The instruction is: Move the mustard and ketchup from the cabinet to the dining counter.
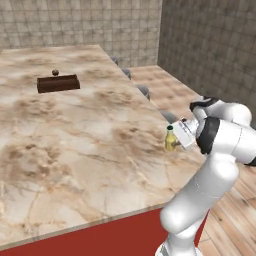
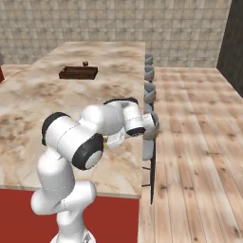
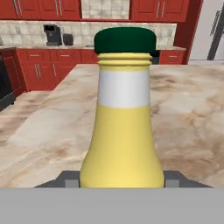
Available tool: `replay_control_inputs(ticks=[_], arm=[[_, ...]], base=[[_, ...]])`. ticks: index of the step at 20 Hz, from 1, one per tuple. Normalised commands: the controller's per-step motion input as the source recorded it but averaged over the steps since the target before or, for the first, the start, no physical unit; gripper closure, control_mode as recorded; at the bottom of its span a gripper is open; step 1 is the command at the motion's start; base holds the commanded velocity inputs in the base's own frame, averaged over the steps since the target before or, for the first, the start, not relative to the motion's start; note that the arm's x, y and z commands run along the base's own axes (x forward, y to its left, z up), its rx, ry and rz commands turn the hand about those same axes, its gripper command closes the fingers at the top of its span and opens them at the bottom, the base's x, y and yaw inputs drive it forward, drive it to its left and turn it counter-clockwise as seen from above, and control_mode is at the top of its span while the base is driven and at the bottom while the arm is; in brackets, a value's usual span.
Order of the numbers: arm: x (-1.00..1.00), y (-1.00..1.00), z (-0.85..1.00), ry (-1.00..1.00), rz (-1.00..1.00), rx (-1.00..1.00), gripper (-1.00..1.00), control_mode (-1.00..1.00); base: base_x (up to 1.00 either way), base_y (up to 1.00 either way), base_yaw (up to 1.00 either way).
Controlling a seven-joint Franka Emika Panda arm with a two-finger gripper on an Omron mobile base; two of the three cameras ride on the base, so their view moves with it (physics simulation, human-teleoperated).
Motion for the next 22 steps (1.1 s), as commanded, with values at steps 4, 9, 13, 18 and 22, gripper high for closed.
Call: replay_control_inputs(ticks=[4, 9, 13, 18, 22], arm=[[0.42, 0.0, -0.55, 0.0, 0.31, 0.0, 1.0, -1.0], [0.25, -0.02, -0.49, 0.0, 0.31, 0.0, 1.0, -1.0], [0.15, -0.14, -0.36, 0.0, 0.28, 0.01, 1.0, -1.0], [0.15, 0.02, -0.31, 0.0, 0.25, 0.0, -1.0, -1.0], [0.02, 0.01, -0.07, -0.02, 0.22, 0.0, -1.0, -1.0]], base=[[0.0, 0.0, 0.0], [0.0, 0.0, 0.0], [0.0, 0.0, 0.0], [0.0, 0.0, 0.0], [0.0, 0.0, 0.0]])
